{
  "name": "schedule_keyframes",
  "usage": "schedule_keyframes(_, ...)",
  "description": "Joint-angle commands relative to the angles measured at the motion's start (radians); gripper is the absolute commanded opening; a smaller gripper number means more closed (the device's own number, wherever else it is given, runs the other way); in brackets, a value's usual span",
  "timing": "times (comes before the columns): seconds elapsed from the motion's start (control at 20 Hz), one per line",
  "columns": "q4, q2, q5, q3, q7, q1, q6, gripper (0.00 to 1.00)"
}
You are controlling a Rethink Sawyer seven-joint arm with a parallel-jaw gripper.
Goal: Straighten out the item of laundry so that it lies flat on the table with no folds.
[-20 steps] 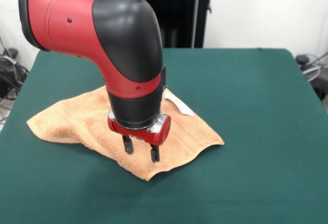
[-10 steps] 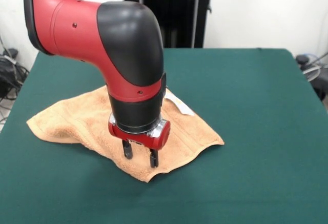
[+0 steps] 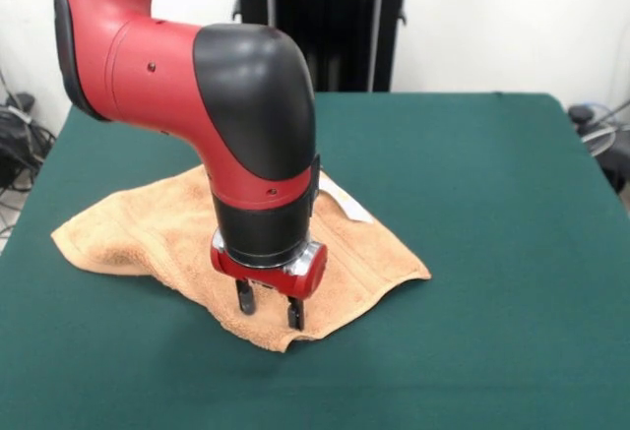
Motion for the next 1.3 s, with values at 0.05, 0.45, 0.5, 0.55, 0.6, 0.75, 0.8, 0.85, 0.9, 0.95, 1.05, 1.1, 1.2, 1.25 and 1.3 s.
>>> schedule_keyframes(0.05,0.033,0.107,0.008,0.024,0.192,0.011,-0.096,1.00)
schedule_keyframes(0.45,0.067,0.080,0.014,0.024,0.210,0.014,-0.106,0.00)
schedule_keyframes(0.5,0.079,0.072,0.014,0.024,0.213,0.015,-0.107,0.00)
schedule_keyframes(0.55,0.085,0.067,0.015,0.024,0.213,0.015,-0.105,0.00)
schedule_keyframes(0.6,0.095,0.056,0.016,0.021,0.217,0.017,-0.099,0.00)
schedule_keyframes(0.75,0.119,0.040,0.018,0.024,0.219,0.017,-0.094,0.00)
schedule_keyframes(0.8,0.138,0.030,0.019,0.025,0.221,0.017,-0.095,0.00)
schedule_keyframes(0.85,0.151,0.022,0.019,0.024,0.224,0.018,-0.096,0.00)
schedule_keyframes(0.9,0.173,0.008,0.021,0.022,0.231,0.021,-0.096,0.00)
schedule_keyframes(0.95,0.196,-0.006,0.023,0.020,0.237,0.023,-0.096,0.00)
schedule_keyframes(1.05,0.229,-0.021,0.030,0.022,0.242,0.024,-0.089,0.00)
schedule_keyframes(1.1,0.261,-0.033,0.035,0.026,0.249,0.023,-0.097,0.00)
schedule_keyframes(1.2,0.327,-0.052,0.046,0.031,0.277,0.026,-0.136,0.00)
schedule_keyframes(1.25,0.349,-0.059,0.051,0.032,0.286,0.027,-0.146,0.00)
schedule_keyframes(1.3,0.383,-0.071,0.058,0.034,0.299,0.029,-0.164,0.00)
